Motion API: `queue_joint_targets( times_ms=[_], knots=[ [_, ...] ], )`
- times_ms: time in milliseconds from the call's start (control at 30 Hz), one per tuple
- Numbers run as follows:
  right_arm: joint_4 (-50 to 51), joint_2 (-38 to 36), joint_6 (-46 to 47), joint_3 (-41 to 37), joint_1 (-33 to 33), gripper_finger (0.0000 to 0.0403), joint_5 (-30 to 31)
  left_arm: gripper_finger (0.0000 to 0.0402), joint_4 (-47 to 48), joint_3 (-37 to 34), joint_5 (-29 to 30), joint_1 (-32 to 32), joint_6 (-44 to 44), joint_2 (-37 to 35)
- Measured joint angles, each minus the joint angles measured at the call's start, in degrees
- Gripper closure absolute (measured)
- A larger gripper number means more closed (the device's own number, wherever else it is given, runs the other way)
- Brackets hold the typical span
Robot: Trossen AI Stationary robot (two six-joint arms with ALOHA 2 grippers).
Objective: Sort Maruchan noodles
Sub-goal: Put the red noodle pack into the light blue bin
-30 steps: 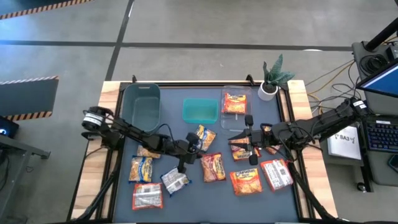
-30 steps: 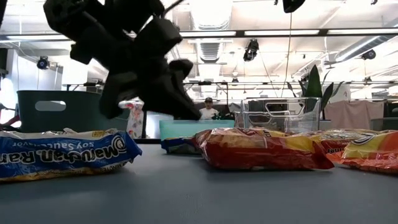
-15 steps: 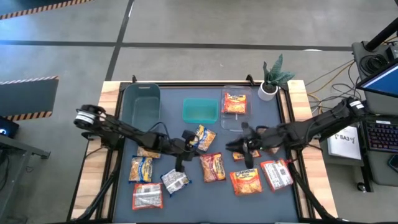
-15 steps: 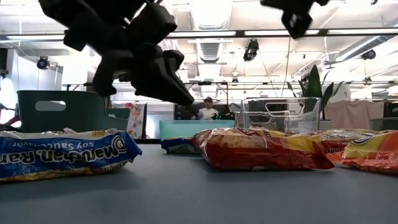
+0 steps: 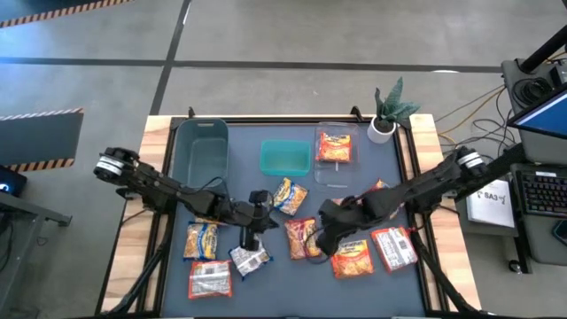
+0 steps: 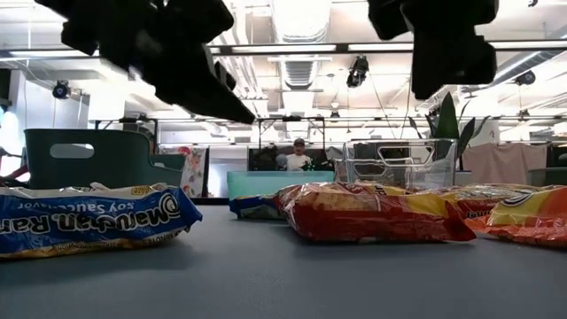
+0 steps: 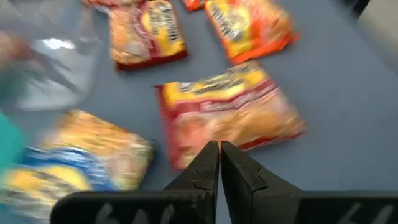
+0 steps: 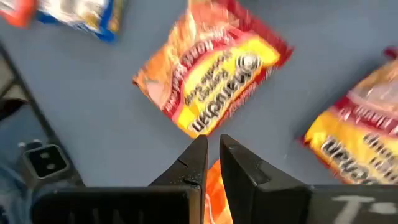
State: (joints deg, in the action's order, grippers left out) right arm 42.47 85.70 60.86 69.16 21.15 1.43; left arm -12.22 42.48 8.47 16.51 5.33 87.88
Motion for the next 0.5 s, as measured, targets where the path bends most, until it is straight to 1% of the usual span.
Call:
queue_joint_targets(
  times_ms=[100, 200, 333, 433, 500],
  knots=[
    [1.1, 3.77, 2.29, 1.92, 1.16, 0.0371, -0.19, 0.0401, 0.05, -0.09, -1.4, 0.38, 12.83, 0.15],
    [1.24, 7.14, 4.28, 2.08, 1.97, 0.0365, -0.25, 0.0401, -1.35, -1.31, -1.48, 1.36, 24.04, 0.81],
    [1.01, 10.04, 5.65, 1.71, 2.6, 0.0332, -0.46, 0.0388, -6.81, -4.02, -1.55, 2.67, 32.1, 1.82],
    [0.8, 11.32, 5.39, 1.5, 2.86, 0.0295, -0.07, 0.0358, -10.73, -6.37, -1.44, 3.11, 37.56, 2.44],
    [0.9, 11.89, 5.0, 1.45, 2.88, 0.0274, 1.04, 0.0332, -12.35, -7.78, 0.29, 3.48, 40.67, 3.13]
  ],
)
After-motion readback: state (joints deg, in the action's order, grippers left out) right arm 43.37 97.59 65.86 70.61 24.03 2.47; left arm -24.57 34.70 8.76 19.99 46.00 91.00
